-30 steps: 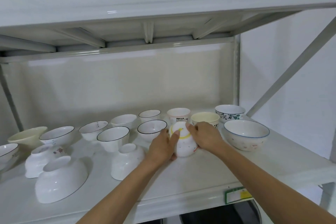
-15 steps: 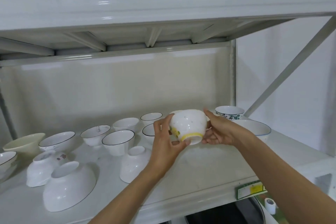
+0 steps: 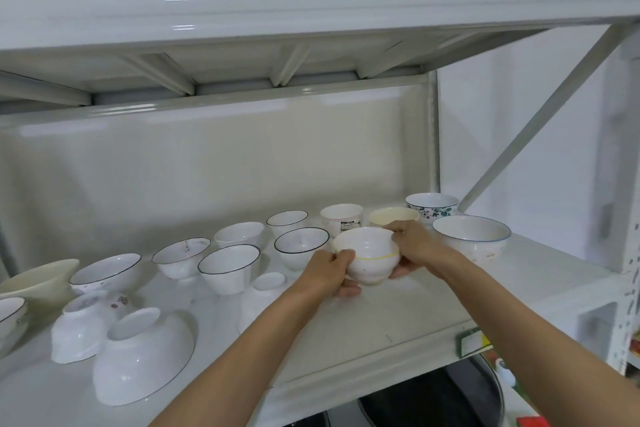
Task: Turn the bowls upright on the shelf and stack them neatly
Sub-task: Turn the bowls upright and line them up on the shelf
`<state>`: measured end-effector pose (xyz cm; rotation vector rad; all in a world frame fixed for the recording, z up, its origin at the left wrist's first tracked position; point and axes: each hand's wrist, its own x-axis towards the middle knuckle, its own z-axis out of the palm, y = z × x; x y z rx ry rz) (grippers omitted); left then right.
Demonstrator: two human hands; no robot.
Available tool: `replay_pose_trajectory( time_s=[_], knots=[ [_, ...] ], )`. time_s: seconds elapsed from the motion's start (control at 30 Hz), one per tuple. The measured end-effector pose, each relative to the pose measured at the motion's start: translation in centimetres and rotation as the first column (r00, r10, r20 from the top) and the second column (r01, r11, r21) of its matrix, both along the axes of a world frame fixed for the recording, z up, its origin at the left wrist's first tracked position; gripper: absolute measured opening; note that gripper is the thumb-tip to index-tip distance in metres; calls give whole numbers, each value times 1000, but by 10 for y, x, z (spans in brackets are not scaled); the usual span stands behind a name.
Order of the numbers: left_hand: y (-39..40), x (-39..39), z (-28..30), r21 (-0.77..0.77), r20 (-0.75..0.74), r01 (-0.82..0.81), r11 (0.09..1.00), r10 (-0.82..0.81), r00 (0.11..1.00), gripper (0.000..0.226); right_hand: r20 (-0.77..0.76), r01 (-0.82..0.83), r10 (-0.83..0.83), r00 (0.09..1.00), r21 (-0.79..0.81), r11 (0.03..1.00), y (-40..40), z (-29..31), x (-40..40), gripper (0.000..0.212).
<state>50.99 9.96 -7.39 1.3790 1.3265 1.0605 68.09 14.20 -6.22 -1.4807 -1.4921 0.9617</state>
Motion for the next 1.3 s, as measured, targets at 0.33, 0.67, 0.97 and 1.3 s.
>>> replay_pose_trajectory(
  time_s=[0.33, 0.67, 0.97, 1.3],
  knots=[
    [-1, 10, -6, -66, 14, -48, 997, 49, 999, 32, 233, 64, -75, 970, 55, 996, -4, -4, 2, 48],
    [-15, -1, 10, 116, -253, -30, 993, 59, 966, 40, 514, 128, -361, 778, 432, 892, -3, 8, 8, 30],
    [-35, -69, 41, 331, -338, -238, 913, 350, 874, 36, 438, -174, -112, 892, 561, 810, -33, 26, -76, 24],
    [-63, -125, 8, 141, -639, -338, 931, 346, 687, 53, 591, -351, 208, 779, 137, 926, -40, -20, -130, 58]
  ],
)
